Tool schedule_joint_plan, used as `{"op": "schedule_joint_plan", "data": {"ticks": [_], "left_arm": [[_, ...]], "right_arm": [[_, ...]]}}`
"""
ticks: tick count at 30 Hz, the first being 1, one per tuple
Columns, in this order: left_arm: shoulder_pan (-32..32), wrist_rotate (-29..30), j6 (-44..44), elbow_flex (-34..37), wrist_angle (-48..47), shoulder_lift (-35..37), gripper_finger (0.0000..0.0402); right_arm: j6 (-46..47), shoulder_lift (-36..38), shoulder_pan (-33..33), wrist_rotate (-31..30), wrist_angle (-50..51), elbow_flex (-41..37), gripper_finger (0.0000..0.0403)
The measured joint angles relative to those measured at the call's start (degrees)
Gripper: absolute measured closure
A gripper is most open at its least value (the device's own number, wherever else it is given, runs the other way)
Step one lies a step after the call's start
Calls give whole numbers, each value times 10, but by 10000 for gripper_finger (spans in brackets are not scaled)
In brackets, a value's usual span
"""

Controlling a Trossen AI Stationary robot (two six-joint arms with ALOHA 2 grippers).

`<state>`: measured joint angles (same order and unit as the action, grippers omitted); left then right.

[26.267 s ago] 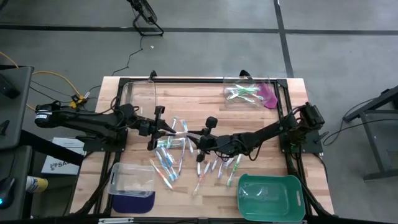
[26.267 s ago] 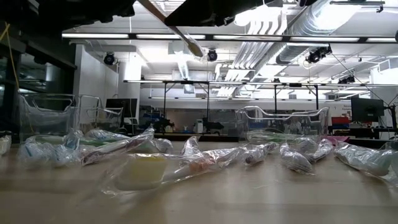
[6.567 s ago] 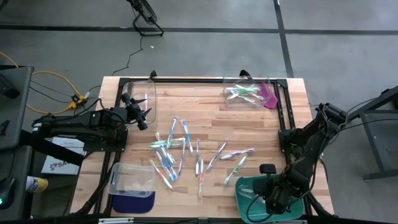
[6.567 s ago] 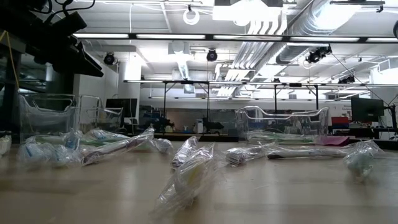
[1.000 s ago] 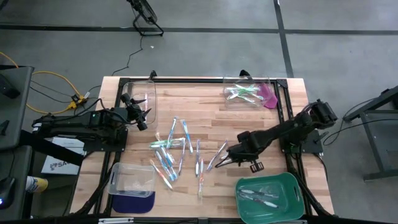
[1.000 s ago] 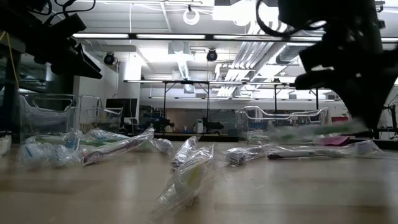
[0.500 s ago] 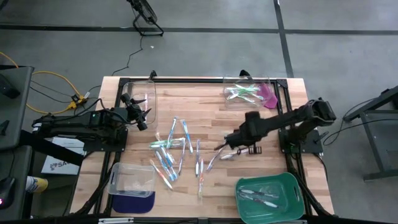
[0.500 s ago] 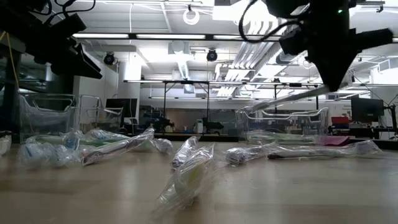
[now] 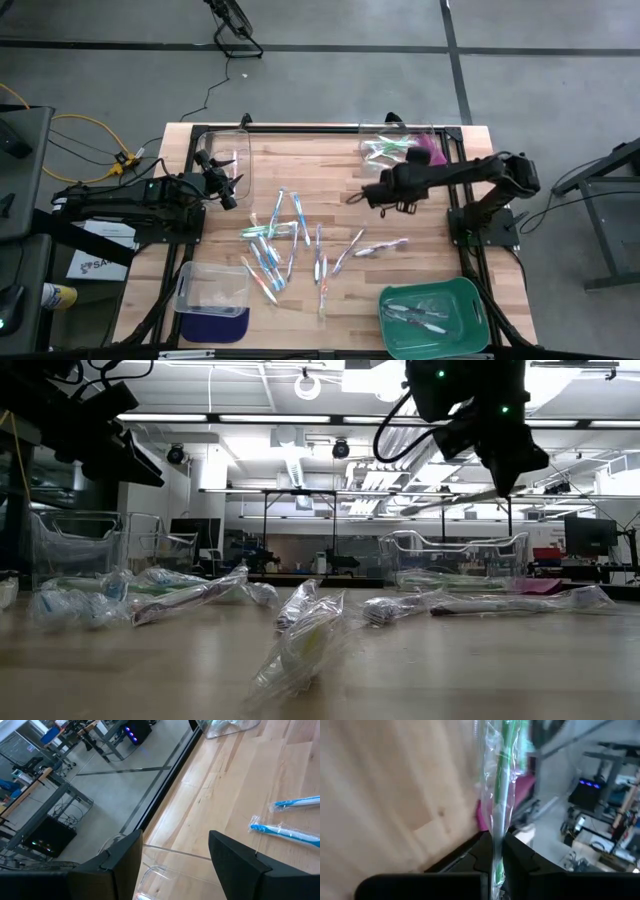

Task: Pick & Place Toothbrushes
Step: Put the green toothbrush into the top right transparent bin

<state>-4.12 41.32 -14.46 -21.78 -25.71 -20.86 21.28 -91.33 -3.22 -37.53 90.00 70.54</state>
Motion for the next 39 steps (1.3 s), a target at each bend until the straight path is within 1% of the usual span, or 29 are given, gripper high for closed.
{"op": "schedule_joint_plan", "data": {"ticks": [5, 7, 10, 15, 19, 21, 27, 29, 31, 35, 39], "left_arm": [[0, 0, 0, 0, -2, 0, 181], [0, 0, 0, 0, -2, 0, 181], [0, 0, 0, 0, -2, 0, 181], [0, 0, 0, 0, -2, 0, 181], [0, -6, 0, 0, -3, 0, 181], [0, -7, 0, 0, -4, 0, 181], [0, -8, 2, 0, -4, 0, 181], [0, -8, 2, 0, -5, 0, 181], [0, -8, 2, 0, -8, 0, 181], [0, -8, 4, 0, -12, 0, 181], [0, -8, 4, 0, -15, 0, 181]], "right_arm": [[-38, 6, -51, -24, 0, 0, 384], [-53, 6, -69, -43, 0, 0, 384], [-92, 6, -97, -62, -10, 0, 384], [-152, 6, -149, -71, -32, 0, 383], [-199, 6, -191, -71, -72, 0, 377], [-227, 6, -211, -65, -94, 0, 375], [-338, 6, -268, 2, -173, 0, 374], [-363, 6, -284, 15, -196, 0, 373], [-379, 6, -298, 17, -213, 0, 373], [-381, 6, -316, 17, -222, 0, 372], [-381, 6, -321, 20, -222, 0, 359]]}}
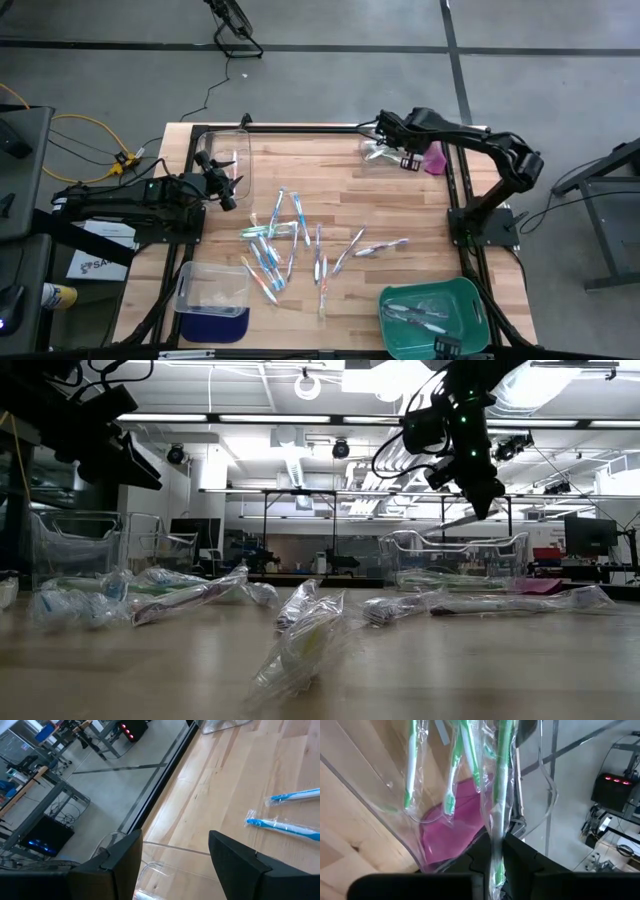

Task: Pick & Place Toothbrushes
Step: Put the green toothbrush into the top right transparent bin, then put the violet toothbrush into the green bin

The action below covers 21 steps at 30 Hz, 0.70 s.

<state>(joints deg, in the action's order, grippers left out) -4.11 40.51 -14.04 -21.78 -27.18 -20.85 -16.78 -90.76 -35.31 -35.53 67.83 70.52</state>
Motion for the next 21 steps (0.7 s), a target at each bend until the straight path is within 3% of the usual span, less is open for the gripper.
{"op": "schedule_joint_plan", "data": {"ticks": [7, 15, 21], "left_arm": [[0, 0, 0, 0, 0, 0, 181], [0, -1, 3, 0, 0, 0, 181], [0, -1, 4, 0, 0, 0, 181]], "right_arm": [[10, 0, 0, 19, -7, 0, 319], [87, 0, 0, 25, 8, 0, 275], [141, 0, 0, 116, 31, 0, 266]]}}
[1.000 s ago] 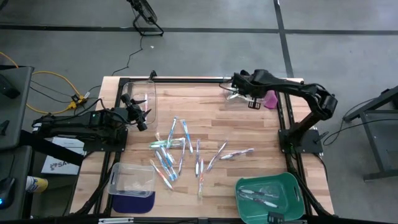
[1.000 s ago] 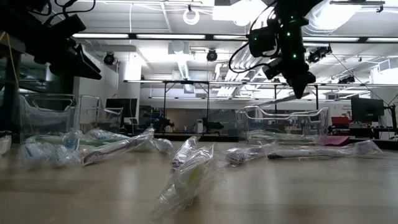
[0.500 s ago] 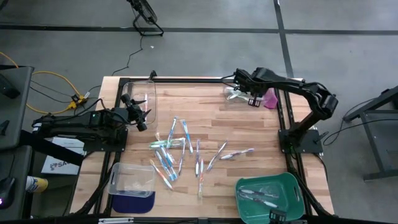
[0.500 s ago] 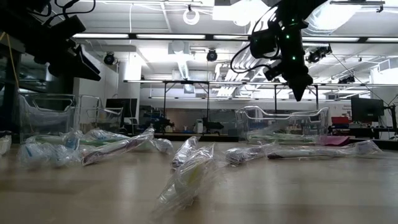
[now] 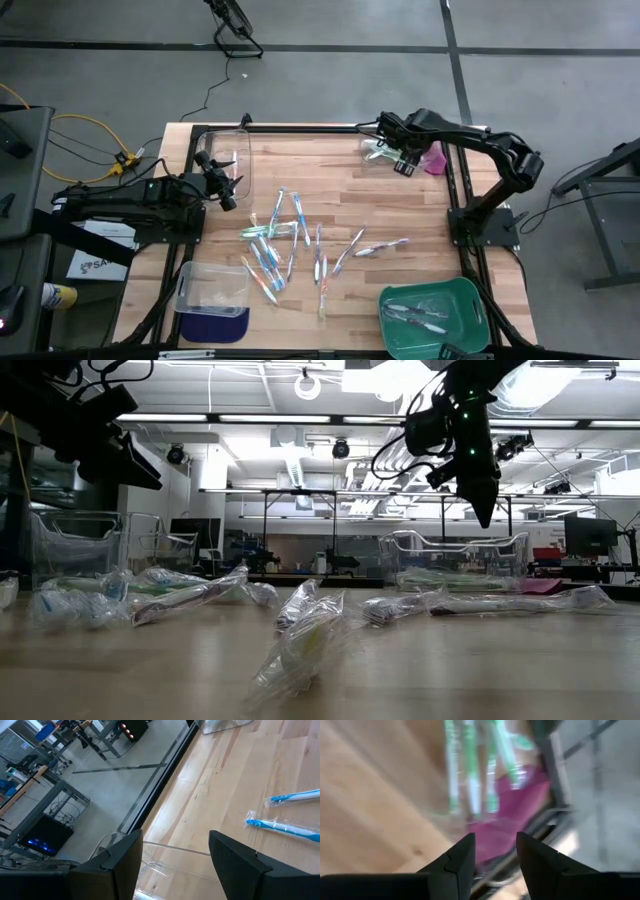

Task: Pick & Place Toothbrushes
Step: Put the violet toothbrush into the green bin

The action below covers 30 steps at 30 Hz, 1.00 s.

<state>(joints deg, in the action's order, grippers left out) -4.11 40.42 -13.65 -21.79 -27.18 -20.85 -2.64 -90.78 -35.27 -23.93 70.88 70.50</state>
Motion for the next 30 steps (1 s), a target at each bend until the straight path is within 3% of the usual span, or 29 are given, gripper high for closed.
{"op": "schedule_joint_plan", "data": {"ticks": [5, 13, 21, 26, 30], "left_arm": [[0, 0, 0, 0, 0, 0, 181], [0, 0, 0, 0, 0, 0, 181], [0, 0, 0, 0, 0, 0, 181], [0, 0, 0, 0, 0, 0, 181], [0, 0, 0, 0, 0, 0, 181]], "right_arm": [[33, 0, 0, 88, 21, 0, 270], [63, 28, 0, 153, 27, 0, 286], [86, 78, 6, 328, 21, 0, 292], [104, 80, 53, 391, 11, 0, 292], [104, 80, 115, 393, -10, -9, 292]]}}
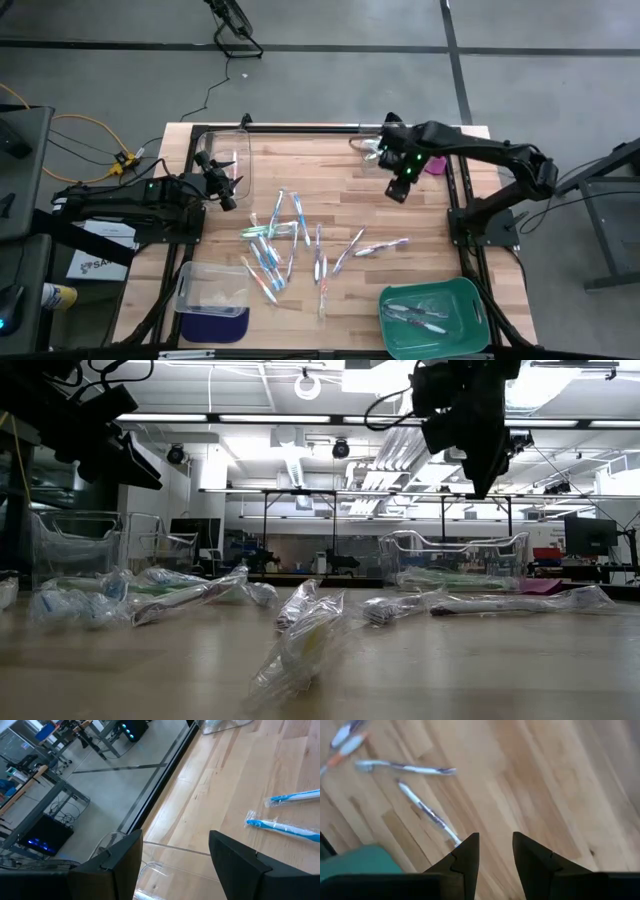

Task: Pick & Place Toothbrushes
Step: Put the violet toothbrush into the green bin

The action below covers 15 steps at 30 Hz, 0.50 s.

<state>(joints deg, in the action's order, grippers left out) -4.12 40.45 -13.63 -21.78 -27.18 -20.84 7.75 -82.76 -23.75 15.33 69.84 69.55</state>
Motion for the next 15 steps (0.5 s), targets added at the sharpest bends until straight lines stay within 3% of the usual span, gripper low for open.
{"op": "schedule_joint_plan", "data": {"ticks": [15], "left_arm": [[0, 0, 4, 0, 0, 0, 181]], "right_arm": [[14, 0, 202, -14, -100, -96, 293]]}}
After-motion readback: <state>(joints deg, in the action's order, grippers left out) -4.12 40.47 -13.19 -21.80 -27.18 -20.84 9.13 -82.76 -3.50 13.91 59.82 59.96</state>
